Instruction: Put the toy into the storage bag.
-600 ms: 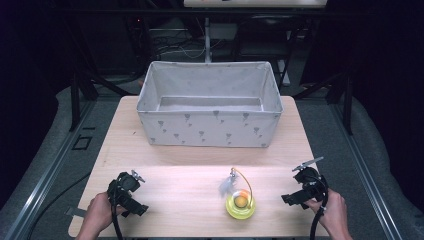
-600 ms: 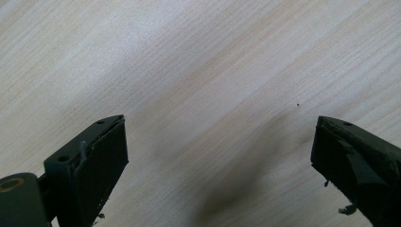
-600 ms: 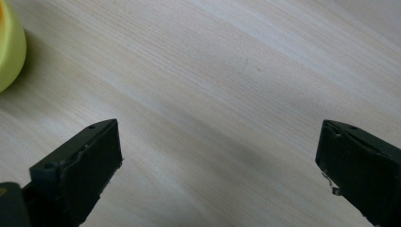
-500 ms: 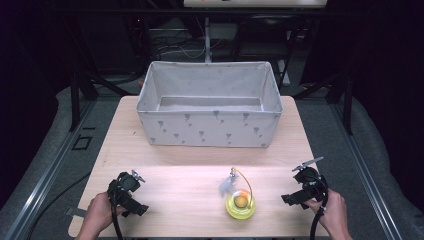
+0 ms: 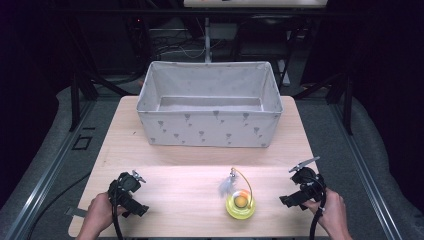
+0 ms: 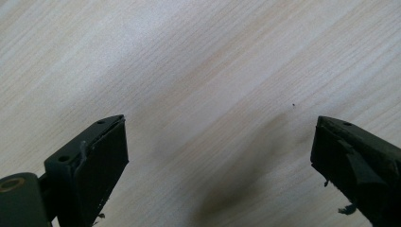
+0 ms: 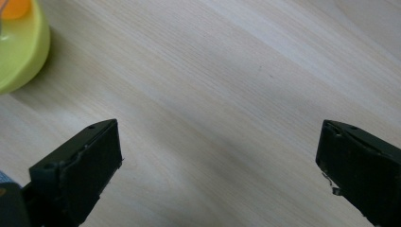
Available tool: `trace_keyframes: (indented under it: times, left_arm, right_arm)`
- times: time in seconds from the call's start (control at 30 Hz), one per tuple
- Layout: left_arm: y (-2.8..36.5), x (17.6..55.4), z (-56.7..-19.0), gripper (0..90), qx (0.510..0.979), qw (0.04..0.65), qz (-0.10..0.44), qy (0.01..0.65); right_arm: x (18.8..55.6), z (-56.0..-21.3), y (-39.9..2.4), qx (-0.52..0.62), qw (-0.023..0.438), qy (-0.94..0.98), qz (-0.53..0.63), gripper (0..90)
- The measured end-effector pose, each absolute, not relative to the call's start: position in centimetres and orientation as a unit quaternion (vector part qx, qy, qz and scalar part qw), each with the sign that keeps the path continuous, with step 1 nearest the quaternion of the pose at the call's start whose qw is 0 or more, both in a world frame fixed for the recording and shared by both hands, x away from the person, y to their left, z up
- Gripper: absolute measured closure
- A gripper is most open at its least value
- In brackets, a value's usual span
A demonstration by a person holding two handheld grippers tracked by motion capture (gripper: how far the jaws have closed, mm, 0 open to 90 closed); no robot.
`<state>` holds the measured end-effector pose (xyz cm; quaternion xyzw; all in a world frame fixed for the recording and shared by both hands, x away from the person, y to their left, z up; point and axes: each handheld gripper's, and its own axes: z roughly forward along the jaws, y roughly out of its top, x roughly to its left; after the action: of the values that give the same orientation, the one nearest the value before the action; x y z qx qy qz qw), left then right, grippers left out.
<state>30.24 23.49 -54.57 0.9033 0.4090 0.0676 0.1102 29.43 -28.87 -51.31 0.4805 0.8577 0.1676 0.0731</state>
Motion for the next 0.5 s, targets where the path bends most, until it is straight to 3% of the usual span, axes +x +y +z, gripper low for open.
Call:
trace_keyframes:
  times: [0.5]
  left_arm:
    - [23.4, 30.2, -54.6, 4.9, 0.903, 0.107, 0.066, 0.41]
  right_arm:
    - [28.1, -48.9, -26.4, 0.431, 0.059, 0.882, 0.183, 1.6]
